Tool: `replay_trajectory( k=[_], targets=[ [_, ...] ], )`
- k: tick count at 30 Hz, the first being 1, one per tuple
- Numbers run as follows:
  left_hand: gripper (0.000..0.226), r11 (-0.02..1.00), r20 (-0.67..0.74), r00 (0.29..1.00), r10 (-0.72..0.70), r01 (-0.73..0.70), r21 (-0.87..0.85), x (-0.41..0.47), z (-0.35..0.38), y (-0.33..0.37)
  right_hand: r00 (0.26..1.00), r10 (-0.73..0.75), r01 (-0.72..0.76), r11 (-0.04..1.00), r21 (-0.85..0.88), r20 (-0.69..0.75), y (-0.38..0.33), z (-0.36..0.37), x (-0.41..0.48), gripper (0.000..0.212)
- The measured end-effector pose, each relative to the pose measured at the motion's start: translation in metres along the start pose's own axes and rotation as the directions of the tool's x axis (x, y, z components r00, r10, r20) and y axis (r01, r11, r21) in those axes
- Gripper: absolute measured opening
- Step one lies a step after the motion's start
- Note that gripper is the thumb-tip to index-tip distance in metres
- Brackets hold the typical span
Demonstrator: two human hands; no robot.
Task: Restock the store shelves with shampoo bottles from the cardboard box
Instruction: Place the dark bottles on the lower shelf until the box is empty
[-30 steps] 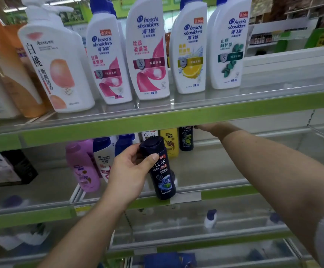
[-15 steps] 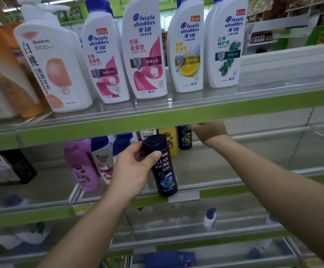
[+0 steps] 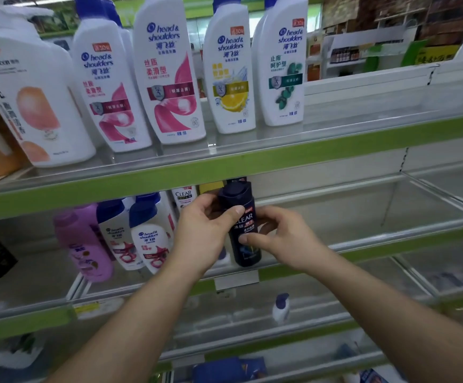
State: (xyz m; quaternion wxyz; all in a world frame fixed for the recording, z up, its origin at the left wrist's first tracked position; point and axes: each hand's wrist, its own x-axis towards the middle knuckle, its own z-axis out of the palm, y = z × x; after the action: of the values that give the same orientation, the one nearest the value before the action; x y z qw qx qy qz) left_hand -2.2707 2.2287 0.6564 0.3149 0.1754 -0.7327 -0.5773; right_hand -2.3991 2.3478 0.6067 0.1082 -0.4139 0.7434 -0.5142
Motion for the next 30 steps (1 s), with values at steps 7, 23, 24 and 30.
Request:
replay_trajectory(
  k=[7, 23, 24, 30],
  targets=[
    [0.047, 0.946, 0.000, 0.999, 0.045, -0.042, 0.321, -0.030, -0.016, -0.007, 0.984, 0.095, -0.077, 0.990, 0.119, -0.149, 0.034, -0.023, 0.052, 0.022],
    [0.039, 0.947, -0.034, 0.998, -0.049, 0.057, 0.316, -0.093, -0.063, -0.052, 0.961, 0.066, -0.117, 0.977, -0.178, -0.270, 0.079, -0.011, 0.143, 0.028],
    [0.042, 0.948, -0.032, 0.999, -0.039, 0.047, 0.315, -0.094, -0.064, -0.053, 0.959, 0.067, -0.124, 0.973, -0.196, -0.277, 0.079, -0.010, 0.144, 0.029],
    [0.046, 0.954, -0.074, 0.997, 0.000, 0.022, 0.299, -0.095, -0.064, -0.069, 0.951, 0.092, -0.163, 0.960, -0.227, -0.295, 0.078, -0.008, 0.147, 0.033]
  ],
)
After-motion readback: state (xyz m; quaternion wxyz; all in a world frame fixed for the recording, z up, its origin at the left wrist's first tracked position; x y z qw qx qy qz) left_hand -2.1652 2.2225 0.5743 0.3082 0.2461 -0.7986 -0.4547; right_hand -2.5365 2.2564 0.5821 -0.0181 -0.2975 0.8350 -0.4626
